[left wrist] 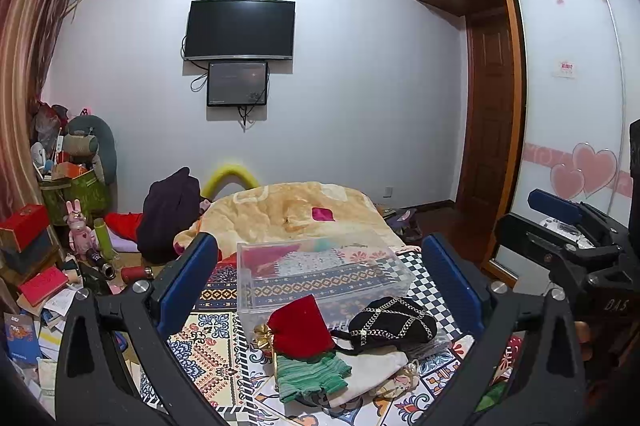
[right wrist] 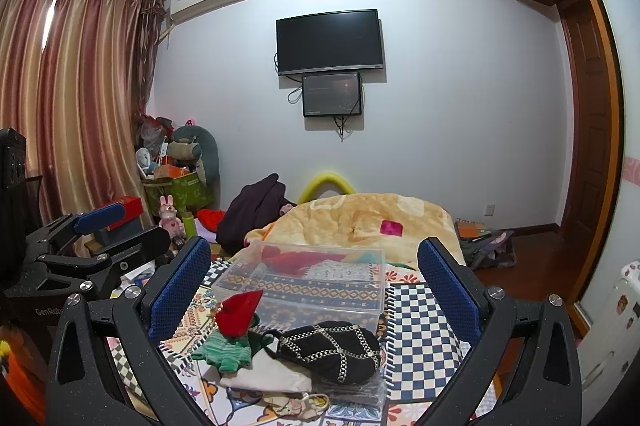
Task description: Organize soft objects
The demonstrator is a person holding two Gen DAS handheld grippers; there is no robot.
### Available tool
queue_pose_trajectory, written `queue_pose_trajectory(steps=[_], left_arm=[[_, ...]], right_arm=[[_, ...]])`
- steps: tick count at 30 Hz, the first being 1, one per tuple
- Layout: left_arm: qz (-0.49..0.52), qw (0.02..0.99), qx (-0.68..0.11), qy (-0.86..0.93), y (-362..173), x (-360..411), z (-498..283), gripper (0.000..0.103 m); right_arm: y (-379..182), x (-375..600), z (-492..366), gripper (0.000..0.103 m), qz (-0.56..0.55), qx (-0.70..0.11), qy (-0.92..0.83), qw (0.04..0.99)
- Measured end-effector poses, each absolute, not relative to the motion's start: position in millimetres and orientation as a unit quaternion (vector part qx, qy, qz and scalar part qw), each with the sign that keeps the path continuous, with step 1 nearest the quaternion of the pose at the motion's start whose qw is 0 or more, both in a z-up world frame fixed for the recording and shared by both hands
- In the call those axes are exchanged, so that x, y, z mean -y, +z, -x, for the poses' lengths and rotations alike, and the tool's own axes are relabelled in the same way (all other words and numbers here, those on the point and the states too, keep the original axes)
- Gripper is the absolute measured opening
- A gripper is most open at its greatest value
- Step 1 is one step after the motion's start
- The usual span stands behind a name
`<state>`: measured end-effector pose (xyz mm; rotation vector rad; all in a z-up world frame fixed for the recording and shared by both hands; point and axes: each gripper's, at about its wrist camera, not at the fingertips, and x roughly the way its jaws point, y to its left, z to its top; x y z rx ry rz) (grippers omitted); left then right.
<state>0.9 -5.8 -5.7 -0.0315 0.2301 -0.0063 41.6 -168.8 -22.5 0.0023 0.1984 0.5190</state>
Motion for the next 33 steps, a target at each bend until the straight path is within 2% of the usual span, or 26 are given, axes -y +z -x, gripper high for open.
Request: queue_pose_trajectory(steps=[33], left_arm=[[0.019, 0.993, -0.117, -0.004, -3.0, 5.2, 1.6, 0.103]], right_arm=[[-21.6, 169.8, -36.6, 0.103, -0.006, -0.095, 0.257, 0.962]])
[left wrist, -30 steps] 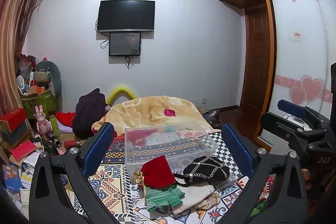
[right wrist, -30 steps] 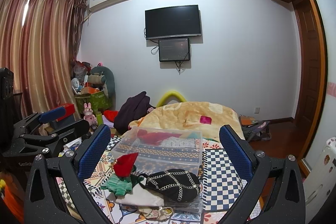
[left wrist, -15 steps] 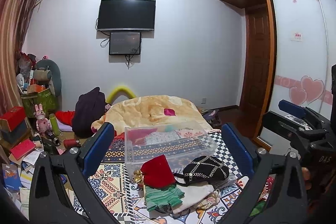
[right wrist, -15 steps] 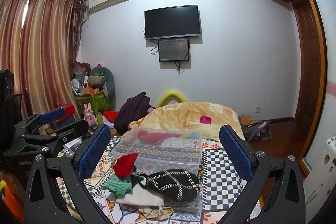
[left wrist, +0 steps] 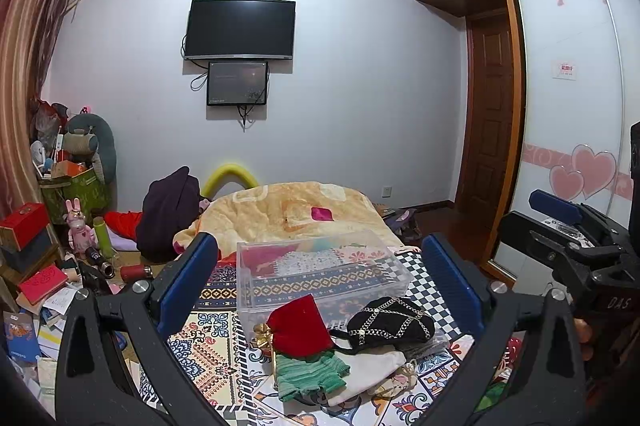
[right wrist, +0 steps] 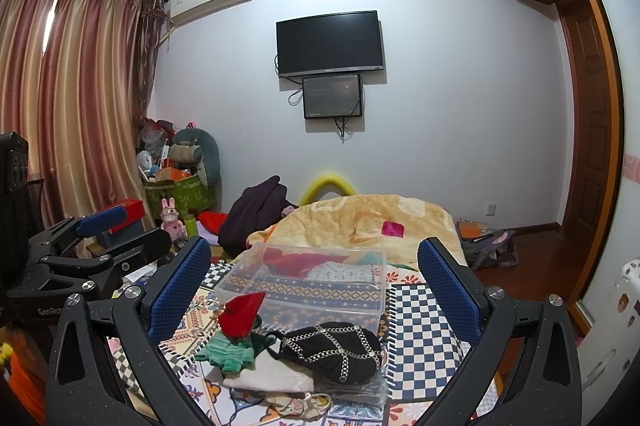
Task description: Organize soft objects
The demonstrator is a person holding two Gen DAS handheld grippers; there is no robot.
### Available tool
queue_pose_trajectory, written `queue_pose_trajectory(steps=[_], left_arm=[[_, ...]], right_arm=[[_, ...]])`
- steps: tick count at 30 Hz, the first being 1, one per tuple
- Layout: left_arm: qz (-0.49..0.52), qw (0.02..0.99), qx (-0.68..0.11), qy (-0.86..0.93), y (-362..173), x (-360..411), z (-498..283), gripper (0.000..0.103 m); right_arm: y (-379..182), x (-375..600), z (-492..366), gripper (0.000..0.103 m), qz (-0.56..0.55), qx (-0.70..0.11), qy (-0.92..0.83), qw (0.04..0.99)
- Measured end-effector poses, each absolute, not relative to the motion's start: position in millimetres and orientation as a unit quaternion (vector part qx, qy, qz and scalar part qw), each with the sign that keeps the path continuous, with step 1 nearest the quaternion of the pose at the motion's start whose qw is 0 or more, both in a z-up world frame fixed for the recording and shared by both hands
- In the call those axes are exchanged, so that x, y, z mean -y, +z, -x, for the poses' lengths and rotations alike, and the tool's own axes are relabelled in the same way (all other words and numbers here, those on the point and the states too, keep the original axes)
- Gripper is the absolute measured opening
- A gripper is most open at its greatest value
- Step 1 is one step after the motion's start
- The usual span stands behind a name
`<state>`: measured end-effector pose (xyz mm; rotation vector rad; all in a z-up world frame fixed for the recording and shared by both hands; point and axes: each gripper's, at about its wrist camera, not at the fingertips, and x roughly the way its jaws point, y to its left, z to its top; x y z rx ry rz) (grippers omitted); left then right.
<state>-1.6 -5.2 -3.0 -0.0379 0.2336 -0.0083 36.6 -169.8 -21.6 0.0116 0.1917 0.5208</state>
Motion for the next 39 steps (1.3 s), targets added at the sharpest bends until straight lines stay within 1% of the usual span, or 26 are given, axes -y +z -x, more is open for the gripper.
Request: queue_pose_trajectory(steps=[23, 29, 39], left_arm=[[0.017, 0.992, -0.124, -0.006, -5, 6, -2, 0.103], [0.022, 0.987, -0.161, -0.01, -23, 3, -17, 0.103], [0.055, 0.963, -0.265, -0.006, -88, -16, -61, 0.103]], right_arm=[[-23, 170, -39, 0.103, -0.008, -0.104, 0.257, 0.961], [-43, 167, -55, 0.103, -0.005, -0.139, 0.256, 0.956], [-96, 164, -92, 0.103, -0.006, -0.24, 0.256, 0.936]])
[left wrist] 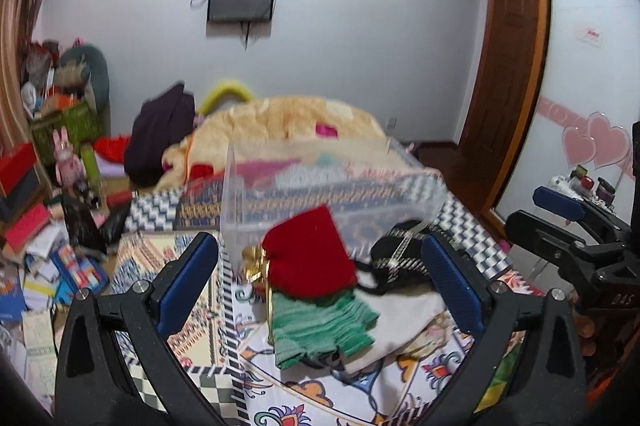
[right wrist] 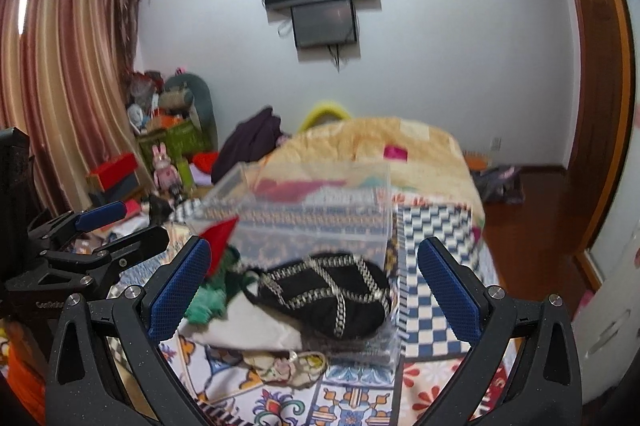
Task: Organize soft objects
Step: 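Grasp the red velvet pouch with the left tool while the right tool grasps the black chain bag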
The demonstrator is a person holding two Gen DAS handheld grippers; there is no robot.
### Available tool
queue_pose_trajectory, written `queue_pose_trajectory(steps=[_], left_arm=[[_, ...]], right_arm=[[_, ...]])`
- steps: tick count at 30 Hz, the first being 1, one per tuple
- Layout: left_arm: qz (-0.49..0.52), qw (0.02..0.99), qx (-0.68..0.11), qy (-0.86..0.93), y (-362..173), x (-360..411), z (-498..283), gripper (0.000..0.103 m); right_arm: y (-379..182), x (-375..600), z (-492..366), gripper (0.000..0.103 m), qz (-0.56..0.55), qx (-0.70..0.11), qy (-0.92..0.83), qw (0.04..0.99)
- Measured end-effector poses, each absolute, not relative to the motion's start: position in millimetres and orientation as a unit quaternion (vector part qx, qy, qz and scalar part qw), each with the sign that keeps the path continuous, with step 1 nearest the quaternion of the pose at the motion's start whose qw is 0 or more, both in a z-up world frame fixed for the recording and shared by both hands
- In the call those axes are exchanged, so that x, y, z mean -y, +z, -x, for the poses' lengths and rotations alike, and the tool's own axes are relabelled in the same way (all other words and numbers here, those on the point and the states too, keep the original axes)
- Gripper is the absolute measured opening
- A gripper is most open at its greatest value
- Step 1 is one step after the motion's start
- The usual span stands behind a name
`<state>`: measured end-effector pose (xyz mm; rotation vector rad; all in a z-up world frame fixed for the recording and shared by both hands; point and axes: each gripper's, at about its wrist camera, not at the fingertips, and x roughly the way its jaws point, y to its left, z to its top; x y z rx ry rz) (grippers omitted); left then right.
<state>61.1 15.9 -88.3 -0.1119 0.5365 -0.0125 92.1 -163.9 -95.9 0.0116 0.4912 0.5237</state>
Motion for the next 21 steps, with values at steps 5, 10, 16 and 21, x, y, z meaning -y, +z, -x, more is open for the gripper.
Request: queue_pose_trajectory(steps=[5, 10, 16, 21], left_arm=[[0.071, 0.95, -0.303, -0.003, -116, -23, -81, 0.103], [0.09, 0.939, -0.331, -0.006, -140, -27, -99, 0.103], [0.113, 0.935, -0.335, -0.004, -149, -33, -110, 0.091], [0.121, 0.933, -0.339, -0.012, -156, -37, -113, 0.082]], right_arm=[[-117, 161, -107, 0.103, -0.007, -0.281, 0.259, 0.924], [-136, 156, -118, 0.103, -0.006, -0.315, 0.264, 0.911], [-150, 145, -131, 0.095, -0.001, -0.337, 0.256, 0.906], [-151, 148, -133, 0.077, -0.003, -0.34, 0.258, 0.904]])
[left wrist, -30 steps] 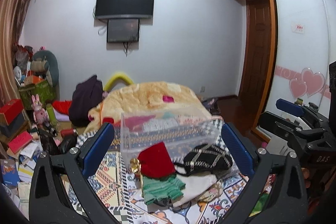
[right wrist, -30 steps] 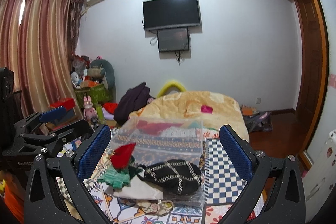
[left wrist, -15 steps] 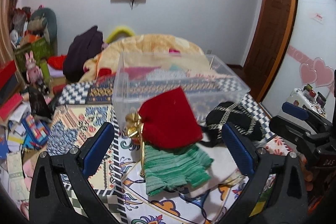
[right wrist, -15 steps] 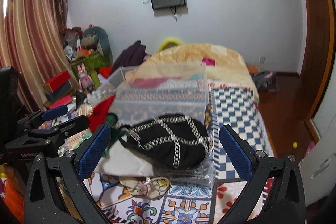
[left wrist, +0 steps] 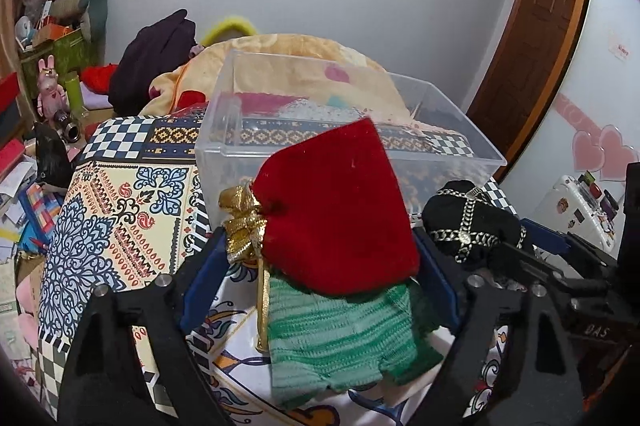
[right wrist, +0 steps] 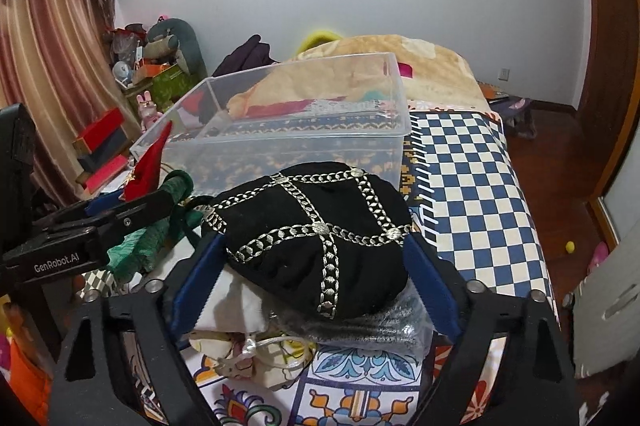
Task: Organize soft objects
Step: 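Grasp the red velvet pouch with the left tool while the right tool grasps the black chain bag, then lower the red pouch into the box with the left tool while the right tool drops the black bag in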
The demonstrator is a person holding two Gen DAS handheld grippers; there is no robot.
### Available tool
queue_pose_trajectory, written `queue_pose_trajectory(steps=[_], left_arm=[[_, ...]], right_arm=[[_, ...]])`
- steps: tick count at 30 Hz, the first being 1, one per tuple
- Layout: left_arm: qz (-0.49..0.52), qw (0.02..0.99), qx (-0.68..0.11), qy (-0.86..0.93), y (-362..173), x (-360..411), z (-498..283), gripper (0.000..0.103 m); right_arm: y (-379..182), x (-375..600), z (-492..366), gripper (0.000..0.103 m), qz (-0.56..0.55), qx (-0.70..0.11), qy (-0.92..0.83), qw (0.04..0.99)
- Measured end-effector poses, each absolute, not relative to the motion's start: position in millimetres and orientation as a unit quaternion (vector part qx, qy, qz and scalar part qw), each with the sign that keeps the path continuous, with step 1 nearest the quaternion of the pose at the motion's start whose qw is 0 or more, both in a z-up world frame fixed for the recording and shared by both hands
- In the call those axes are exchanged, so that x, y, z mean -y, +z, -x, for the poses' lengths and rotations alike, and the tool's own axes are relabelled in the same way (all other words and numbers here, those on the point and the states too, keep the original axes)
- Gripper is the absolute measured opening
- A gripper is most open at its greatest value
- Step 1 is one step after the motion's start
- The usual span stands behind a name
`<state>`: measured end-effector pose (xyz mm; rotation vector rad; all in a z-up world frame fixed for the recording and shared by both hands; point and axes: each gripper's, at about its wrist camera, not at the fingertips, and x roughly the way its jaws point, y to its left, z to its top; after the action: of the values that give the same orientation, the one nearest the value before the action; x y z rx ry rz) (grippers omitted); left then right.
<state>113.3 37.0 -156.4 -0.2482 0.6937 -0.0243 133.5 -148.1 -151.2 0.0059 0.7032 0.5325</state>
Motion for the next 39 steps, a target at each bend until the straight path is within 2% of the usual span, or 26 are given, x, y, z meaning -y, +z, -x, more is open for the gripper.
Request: queue_pose_trajectory(steps=[4, 7, 10, 13, 21, 29, 39], left_arm=[[0.124, 0.932, -0.34, -0.017, -157, -39, -112, 0.064], [0.123, 0.933, -0.337, -0.016, -153, -39, -108, 0.054], [0.122, 0.936, -0.33, -0.014, -148, -39, -102, 0.048], [0.119, 0.94, -0.32, -0.01, -141, -39, -97, 0.044], [0.116, 0.949, -0.292, -0.005, -121, -46, -84, 0.044], [0.1, 0.962, -0.254, 0.0, -91, -49, -81, 0.044], [0.091, 0.962, -0.256, 0.008, -76, -58, -111, 0.044]], right_arm=[[-151, 145, -133, 0.056, 0.002, -0.341, 0.274, 0.899], [-151, 142, -130, 0.046, 0.014, -0.337, 0.275, 0.9], [-149, 141, -129, 0.036, 0.019, -0.332, 0.277, 0.901], [-146, 140, -129, 0.023, 0.022, -0.327, 0.277, 0.903], [-128, 146, -123, 0.016, 0.018, -0.3, 0.28, 0.912], [-94, 153, -113, 0.016, 0.016, -0.245, 0.286, 0.926], [-66, 148, -126, 0.016, 0.007, -0.191, 0.283, 0.94]])
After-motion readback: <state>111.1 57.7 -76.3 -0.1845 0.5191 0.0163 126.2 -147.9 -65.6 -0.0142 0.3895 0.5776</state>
